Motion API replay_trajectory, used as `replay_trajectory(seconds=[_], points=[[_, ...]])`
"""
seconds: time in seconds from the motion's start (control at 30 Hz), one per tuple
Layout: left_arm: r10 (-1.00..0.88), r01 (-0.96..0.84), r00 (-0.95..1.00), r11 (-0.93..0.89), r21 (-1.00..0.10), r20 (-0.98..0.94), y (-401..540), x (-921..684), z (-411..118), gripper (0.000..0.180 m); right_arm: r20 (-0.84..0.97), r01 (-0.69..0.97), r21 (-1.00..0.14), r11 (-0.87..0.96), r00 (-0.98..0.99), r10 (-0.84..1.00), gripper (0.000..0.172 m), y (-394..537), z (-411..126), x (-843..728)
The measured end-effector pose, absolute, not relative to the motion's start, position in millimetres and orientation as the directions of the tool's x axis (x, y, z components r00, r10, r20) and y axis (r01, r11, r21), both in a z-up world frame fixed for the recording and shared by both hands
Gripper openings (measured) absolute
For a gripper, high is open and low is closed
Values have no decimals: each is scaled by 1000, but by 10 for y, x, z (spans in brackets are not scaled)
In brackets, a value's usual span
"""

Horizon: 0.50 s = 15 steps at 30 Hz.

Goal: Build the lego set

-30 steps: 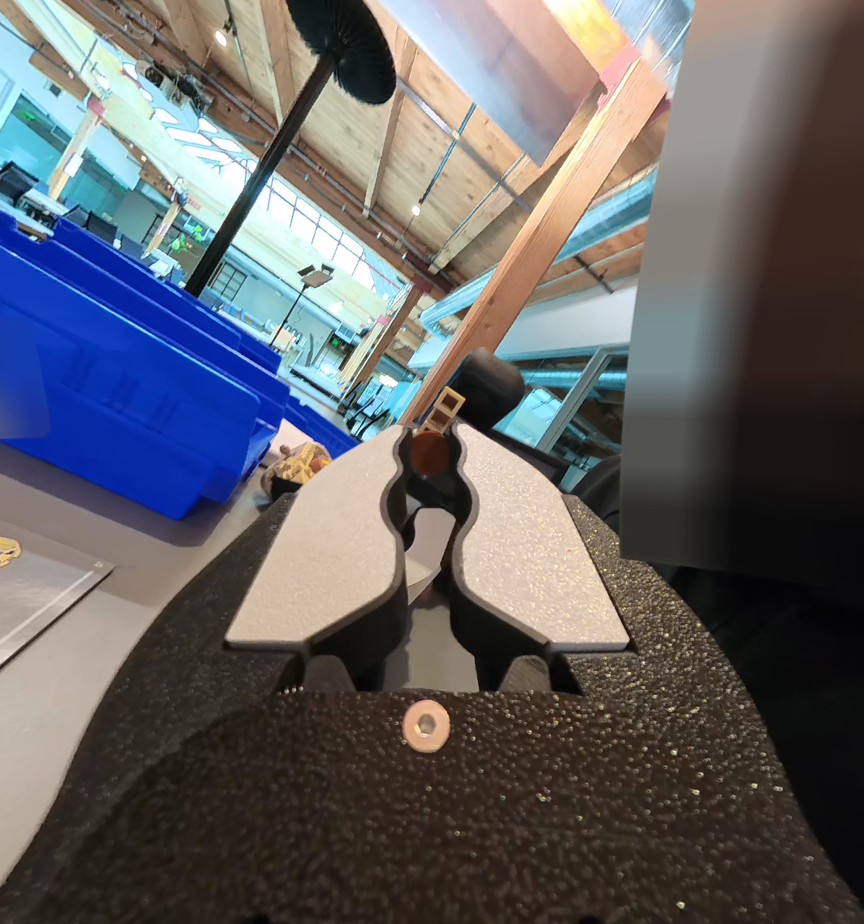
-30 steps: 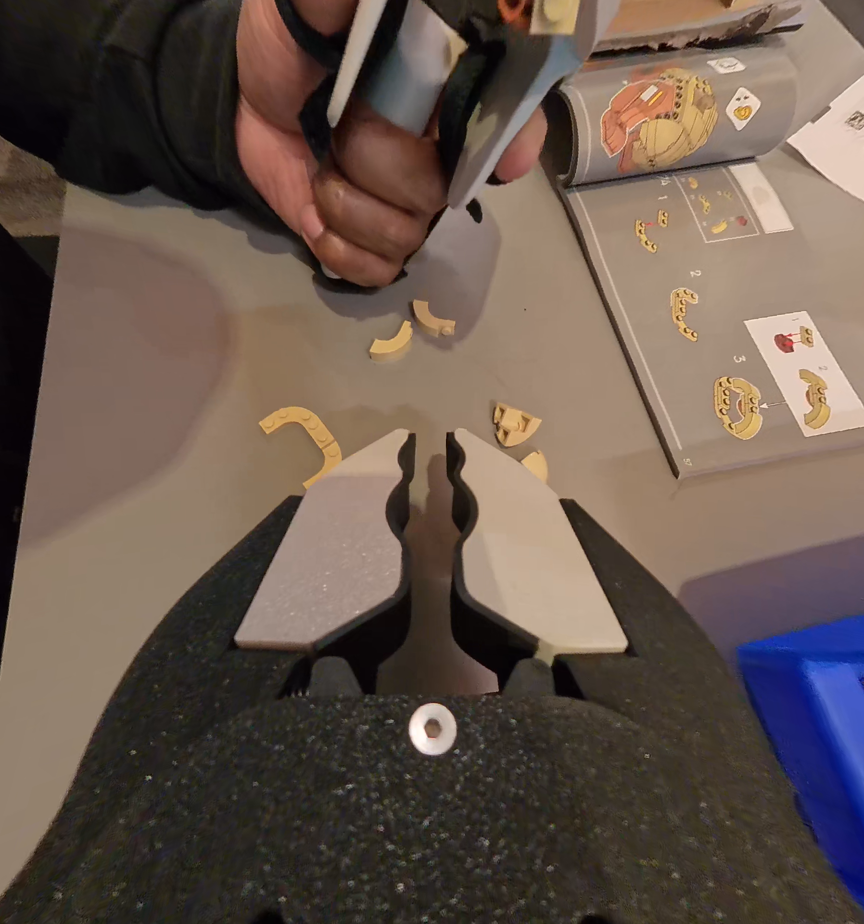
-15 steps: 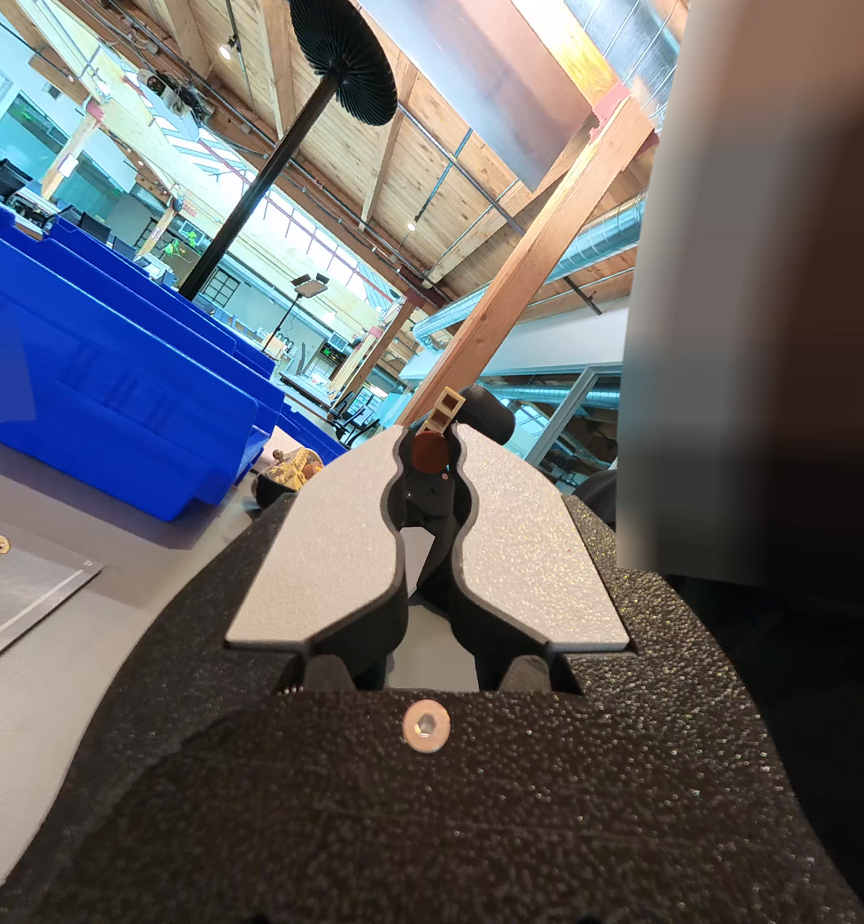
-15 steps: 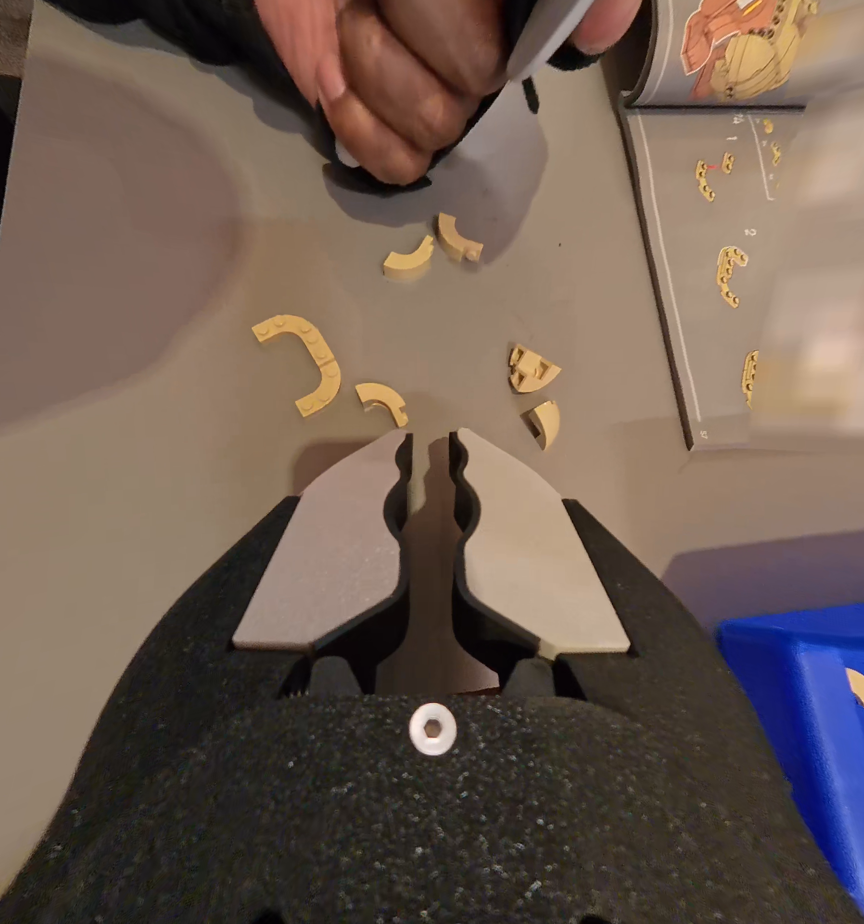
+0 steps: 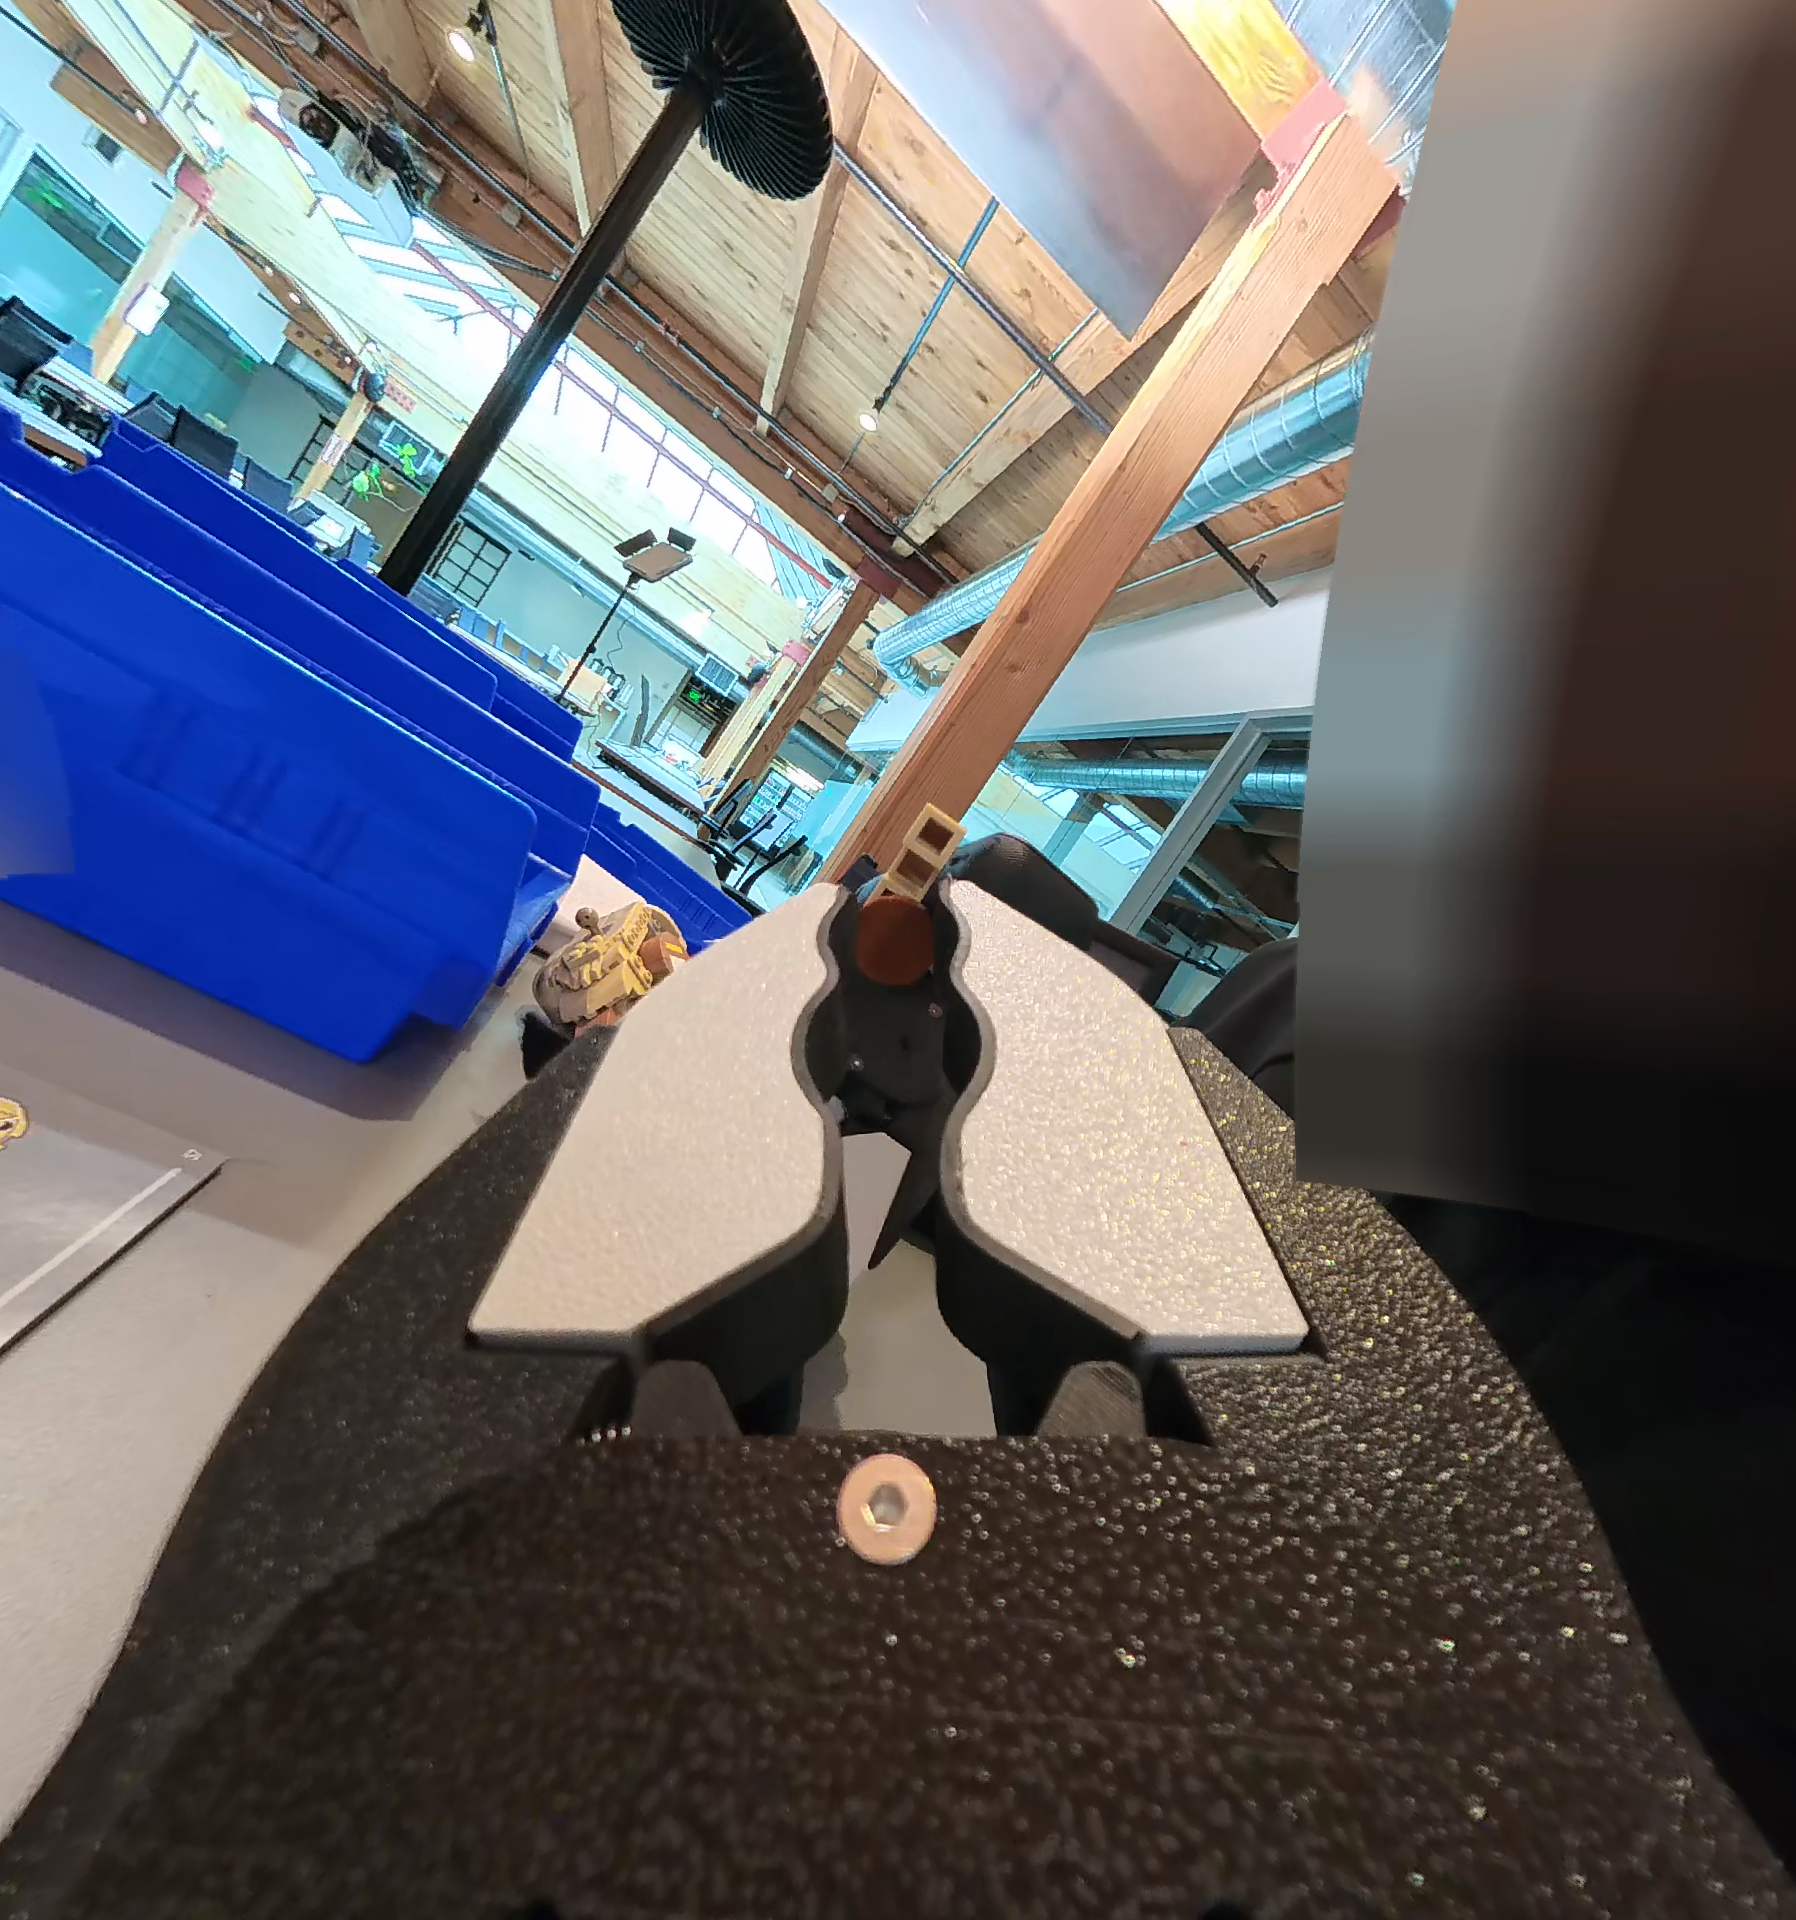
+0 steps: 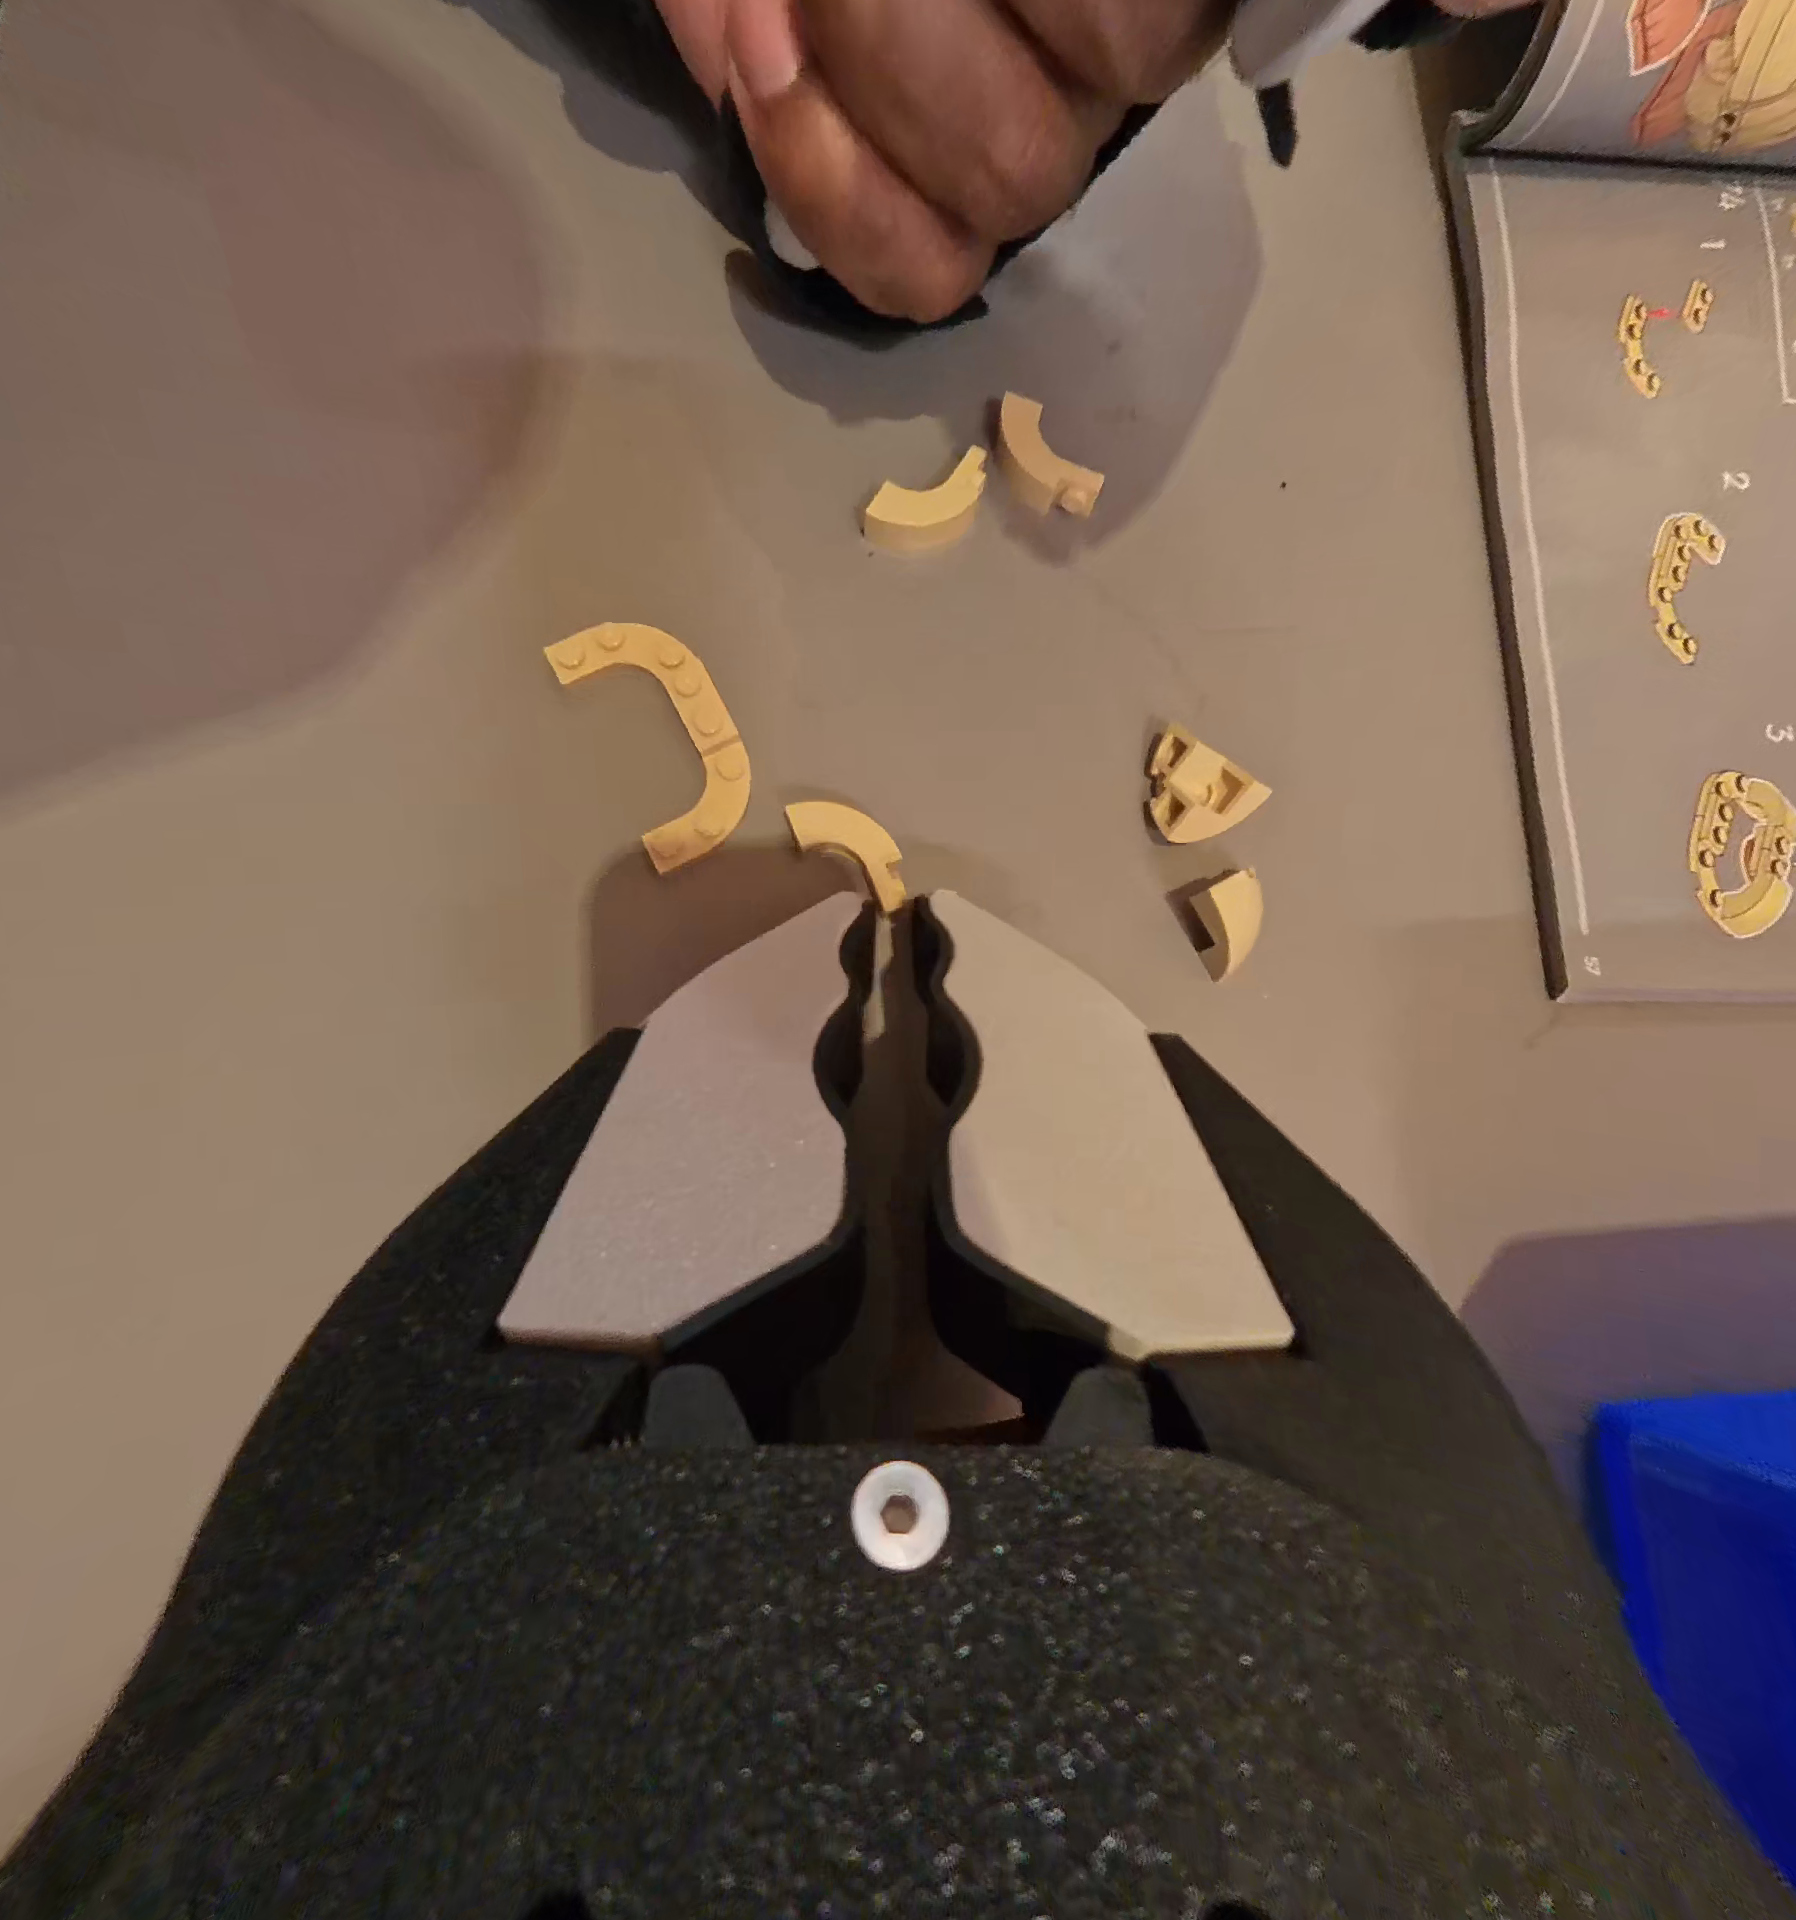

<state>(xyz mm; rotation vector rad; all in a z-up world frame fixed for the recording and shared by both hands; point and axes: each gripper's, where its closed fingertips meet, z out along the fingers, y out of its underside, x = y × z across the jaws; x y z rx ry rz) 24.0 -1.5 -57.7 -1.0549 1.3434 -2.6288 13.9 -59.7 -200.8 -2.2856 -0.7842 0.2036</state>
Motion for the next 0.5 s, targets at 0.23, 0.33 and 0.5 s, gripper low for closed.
replay_trajectory(seconds=[0.23,0.33,0.5], points=[[-308,-281,-771,-622,-731,558,-26,243,-587,13,80,392,-673,-628,882,465,3,-491,-1940,230],[-333,-272,-765,-609,-745,551,-21,253,-602,13,219,404,-661,-632,910,353,3,-417,-1877,430],[-400,-244,-750,-573,-782,527,13,283,-635,13,640,669,-525,-526,718,273,3,-348,-1740,620]])
